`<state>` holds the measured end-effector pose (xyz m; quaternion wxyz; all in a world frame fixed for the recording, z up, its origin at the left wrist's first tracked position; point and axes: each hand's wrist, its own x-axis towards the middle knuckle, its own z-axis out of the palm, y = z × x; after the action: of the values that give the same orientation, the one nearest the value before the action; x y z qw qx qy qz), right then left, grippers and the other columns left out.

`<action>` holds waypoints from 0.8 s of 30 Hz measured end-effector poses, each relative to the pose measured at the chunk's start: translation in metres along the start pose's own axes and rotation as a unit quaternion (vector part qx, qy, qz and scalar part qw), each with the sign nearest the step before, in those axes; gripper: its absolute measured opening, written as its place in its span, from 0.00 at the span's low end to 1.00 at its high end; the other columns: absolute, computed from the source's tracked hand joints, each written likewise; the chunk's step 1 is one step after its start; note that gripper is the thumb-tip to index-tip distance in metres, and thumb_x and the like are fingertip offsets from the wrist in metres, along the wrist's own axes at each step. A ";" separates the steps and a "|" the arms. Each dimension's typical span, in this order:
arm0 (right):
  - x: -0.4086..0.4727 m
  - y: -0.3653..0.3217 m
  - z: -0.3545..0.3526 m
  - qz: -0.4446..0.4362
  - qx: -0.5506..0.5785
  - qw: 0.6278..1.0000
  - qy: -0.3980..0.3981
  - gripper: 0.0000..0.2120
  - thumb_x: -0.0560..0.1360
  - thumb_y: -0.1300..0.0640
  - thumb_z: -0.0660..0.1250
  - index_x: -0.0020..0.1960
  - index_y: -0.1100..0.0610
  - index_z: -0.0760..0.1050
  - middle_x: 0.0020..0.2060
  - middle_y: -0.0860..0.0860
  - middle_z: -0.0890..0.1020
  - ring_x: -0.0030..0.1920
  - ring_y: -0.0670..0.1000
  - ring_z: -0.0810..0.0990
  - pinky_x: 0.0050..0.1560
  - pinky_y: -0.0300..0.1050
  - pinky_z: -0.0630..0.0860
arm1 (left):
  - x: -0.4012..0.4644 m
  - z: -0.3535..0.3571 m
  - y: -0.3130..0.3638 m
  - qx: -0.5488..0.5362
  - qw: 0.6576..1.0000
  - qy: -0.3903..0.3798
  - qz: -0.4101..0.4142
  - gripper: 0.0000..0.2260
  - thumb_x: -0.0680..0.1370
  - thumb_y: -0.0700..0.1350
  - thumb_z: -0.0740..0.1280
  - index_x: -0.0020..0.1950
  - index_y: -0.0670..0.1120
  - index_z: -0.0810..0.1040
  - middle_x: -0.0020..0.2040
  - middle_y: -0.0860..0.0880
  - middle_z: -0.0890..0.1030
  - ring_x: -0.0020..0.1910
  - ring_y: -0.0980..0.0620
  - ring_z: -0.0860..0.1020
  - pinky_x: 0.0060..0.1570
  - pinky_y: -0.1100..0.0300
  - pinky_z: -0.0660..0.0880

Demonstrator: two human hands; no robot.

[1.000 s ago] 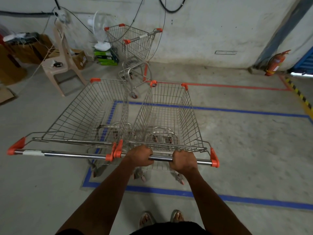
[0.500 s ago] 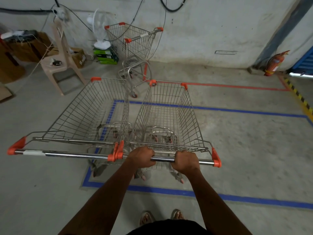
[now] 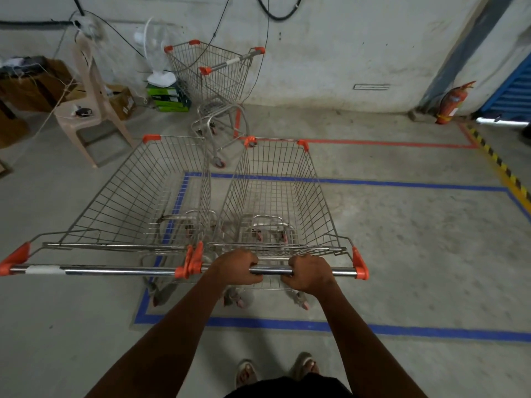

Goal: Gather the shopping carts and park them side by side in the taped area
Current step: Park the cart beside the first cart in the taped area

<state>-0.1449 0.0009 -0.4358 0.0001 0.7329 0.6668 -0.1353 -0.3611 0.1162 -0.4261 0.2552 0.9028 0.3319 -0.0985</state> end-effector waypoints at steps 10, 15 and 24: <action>0.005 0.046 -0.050 -0.061 0.025 0.988 0.137 0.19 0.81 0.37 0.54 0.51 0.49 0.76 0.43 0.47 0.81 0.42 0.48 0.79 0.47 0.49 0.78 | 0.066 -0.050 0.076 -0.109 0.972 0.205 0.029 0.06 0.81 0.54 0.67 0.48 0.55 0.73 0.39 0.55 0.80 0.34 0.59 0.78 0.35 0.57 0.75; 0.013 0.116 -0.074 -0.054 -0.021 0.978 0.200 0.12 0.80 0.46 0.61 0.47 0.52 0.78 0.41 0.51 0.83 0.43 0.54 0.81 0.45 0.50 0.73 | 0.119 -0.038 0.142 -0.037 0.960 0.279 0.000 0.06 0.80 0.55 0.67 0.48 0.55 0.72 0.43 0.56 0.79 0.40 0.56 0.78 0.38 0.55 0.79; -0.008 0.285 -0.104 -0.072 -0.009 0.980 0.184 0.09 0.77 0.48 0.63 0.50 0.52 0.79 0.43 0.50 0.82 0.45 0.55 0.80 0.47 0.51 0.74 | 0.236 -0.021 0.275 -0.064 0.947 0.310 -0.060 0.07 0.79 0.55 0.68 0.50 0.55 0.72 0.38 0.55 0.78 0.37 0.55 0.78 0.36 0.57 0.75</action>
<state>0.1531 -0.0199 -0.3856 -0.1263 0.6949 0.7079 0.0080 -0.0031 0.0782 -0.3818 0.1908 0.8491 0.4534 0.1925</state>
